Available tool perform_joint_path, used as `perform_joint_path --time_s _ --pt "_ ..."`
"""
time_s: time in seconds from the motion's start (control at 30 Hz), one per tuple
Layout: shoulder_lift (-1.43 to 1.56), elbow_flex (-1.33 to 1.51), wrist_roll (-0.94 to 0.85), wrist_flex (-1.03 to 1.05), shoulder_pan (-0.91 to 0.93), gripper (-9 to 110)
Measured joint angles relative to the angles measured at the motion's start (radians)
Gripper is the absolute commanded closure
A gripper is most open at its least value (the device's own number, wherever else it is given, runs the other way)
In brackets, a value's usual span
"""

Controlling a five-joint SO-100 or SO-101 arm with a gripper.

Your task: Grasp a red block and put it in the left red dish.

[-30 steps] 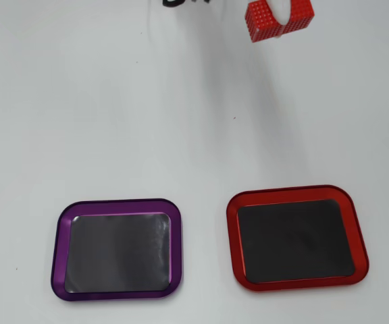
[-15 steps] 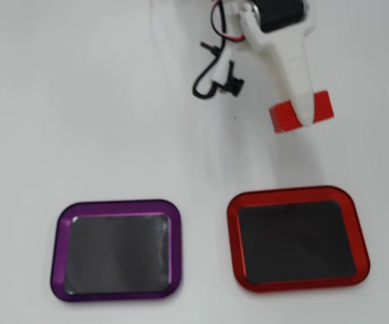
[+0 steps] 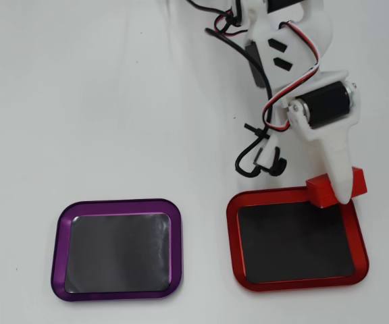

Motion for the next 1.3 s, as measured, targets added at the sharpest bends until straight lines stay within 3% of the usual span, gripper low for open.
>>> perform_joint_path --time_s 0.33,0.6,0.83,1.3 --pt "-0.011 -0.064 0.000 0.000 -0.008 90" --pt "-0.011 -0.097 0.000 0.146 0.044 83" --pt "0.069 -0.150 0.000 0.400 0.035 74" --pt "0.781 -0.071 0.000 0.989 0.049 74"
